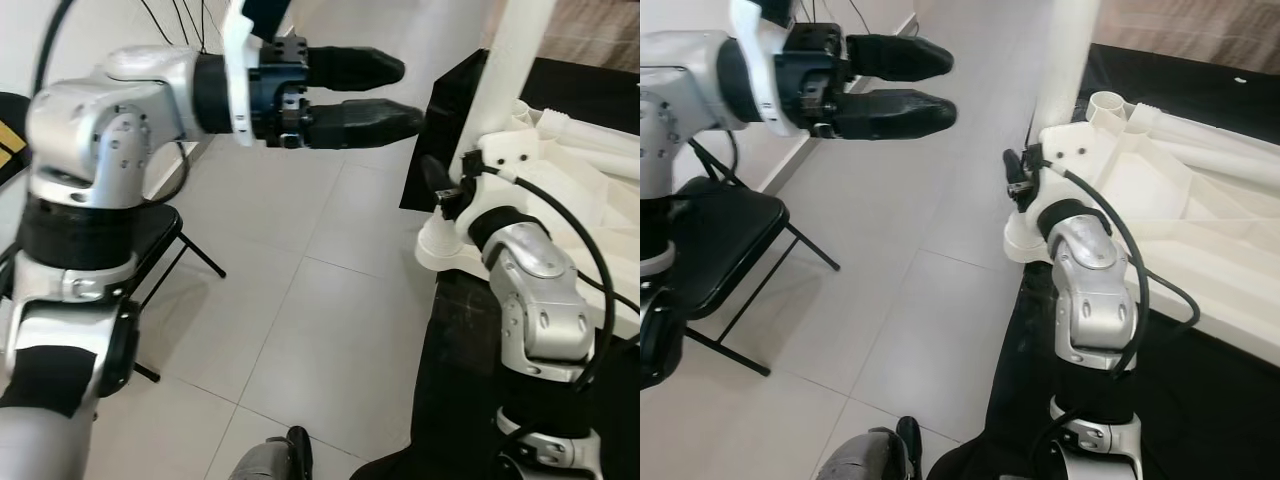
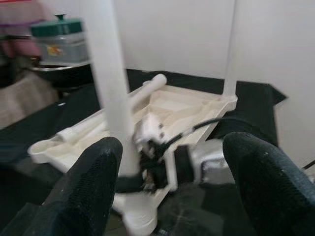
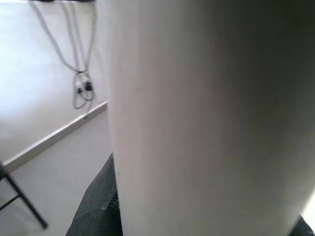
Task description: Building children table
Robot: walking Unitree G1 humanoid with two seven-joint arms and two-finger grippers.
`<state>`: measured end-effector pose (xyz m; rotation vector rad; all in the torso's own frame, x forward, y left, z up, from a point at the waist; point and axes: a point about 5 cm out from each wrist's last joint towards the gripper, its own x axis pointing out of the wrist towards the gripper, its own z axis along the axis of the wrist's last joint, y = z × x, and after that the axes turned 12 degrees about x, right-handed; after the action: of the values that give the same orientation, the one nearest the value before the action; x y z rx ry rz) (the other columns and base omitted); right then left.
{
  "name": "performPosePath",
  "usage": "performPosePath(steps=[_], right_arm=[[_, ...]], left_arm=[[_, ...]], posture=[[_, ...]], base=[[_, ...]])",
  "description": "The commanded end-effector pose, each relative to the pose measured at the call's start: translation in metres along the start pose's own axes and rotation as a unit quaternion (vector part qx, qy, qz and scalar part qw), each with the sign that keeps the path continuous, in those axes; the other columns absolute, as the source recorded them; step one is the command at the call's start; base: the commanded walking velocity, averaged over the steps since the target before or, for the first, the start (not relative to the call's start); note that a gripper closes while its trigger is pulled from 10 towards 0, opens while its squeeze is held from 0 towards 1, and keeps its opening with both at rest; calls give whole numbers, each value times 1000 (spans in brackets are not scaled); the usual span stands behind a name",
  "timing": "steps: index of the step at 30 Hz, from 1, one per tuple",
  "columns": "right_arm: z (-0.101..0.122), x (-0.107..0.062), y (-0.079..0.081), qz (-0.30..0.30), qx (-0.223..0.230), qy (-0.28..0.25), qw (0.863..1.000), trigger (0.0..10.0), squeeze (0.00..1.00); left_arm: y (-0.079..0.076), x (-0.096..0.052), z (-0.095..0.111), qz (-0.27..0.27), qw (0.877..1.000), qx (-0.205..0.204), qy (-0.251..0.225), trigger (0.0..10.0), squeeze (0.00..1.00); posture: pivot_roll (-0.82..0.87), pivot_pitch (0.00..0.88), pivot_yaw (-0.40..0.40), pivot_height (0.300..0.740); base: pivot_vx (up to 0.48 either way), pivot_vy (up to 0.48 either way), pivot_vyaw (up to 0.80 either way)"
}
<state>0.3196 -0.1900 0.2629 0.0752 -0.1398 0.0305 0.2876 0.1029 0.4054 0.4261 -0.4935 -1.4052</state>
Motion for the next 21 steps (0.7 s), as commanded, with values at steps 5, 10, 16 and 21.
performPosePath(steps=[5, 10, 16, 21], right_arm=[[-20, -5, -35, -107, 11, 61, 992, 10000, 0], [-21, -6, -42, -127, 40, 56, 989, 10000, 1000], [-11, -9, -66, -202, 36, 20, 979, 10000, 192], [-7, -17, -74, -226, 33, -5, 974, 10000, 0]], left_arm=[[7, -36, -7, 110, 993, 25, 45, 10000, 0], [-1, -55, -20, 134, 988, 4, 73, 10000, 0], [-15, -69, -35, 158, 983, -27, 93, 10000, 0], [-22, -74, -49, 192, 976, -39, 100, 10000, 0]], posture=[[97, 222, 18, 740], [99, 222, 18, 740], [99, 223, 22, 740], [92, 223, 25, 740]], base=[[0, 0, 0], [0, 0, 0], [0, 0, 0], [0, 0, 0]])
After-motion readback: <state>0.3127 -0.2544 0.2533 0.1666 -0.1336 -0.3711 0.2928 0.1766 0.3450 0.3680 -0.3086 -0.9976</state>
